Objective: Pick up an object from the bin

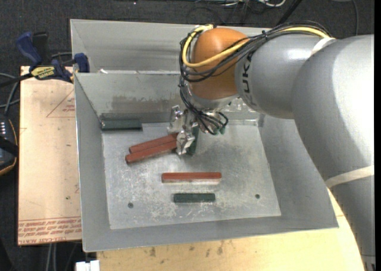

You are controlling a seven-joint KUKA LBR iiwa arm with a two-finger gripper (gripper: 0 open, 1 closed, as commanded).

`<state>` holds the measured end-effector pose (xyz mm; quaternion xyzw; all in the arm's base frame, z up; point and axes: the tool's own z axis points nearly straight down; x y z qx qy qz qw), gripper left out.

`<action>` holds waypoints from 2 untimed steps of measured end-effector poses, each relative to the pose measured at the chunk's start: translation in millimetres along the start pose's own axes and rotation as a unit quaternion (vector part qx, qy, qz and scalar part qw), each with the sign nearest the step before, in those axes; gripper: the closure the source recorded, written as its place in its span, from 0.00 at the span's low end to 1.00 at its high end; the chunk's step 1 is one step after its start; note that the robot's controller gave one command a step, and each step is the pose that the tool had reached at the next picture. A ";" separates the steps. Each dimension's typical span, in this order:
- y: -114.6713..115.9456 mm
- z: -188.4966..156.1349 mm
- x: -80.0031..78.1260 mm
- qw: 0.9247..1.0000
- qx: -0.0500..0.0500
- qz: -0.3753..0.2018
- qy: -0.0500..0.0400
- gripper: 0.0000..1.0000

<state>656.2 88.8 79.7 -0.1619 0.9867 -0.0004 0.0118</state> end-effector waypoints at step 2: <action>-16.4 -147.1 17.9 1.000 -0.002 0.004 0.008 1.00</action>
Offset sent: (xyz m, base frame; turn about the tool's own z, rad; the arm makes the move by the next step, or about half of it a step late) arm -0.0166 -0.0220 0.1454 0.0049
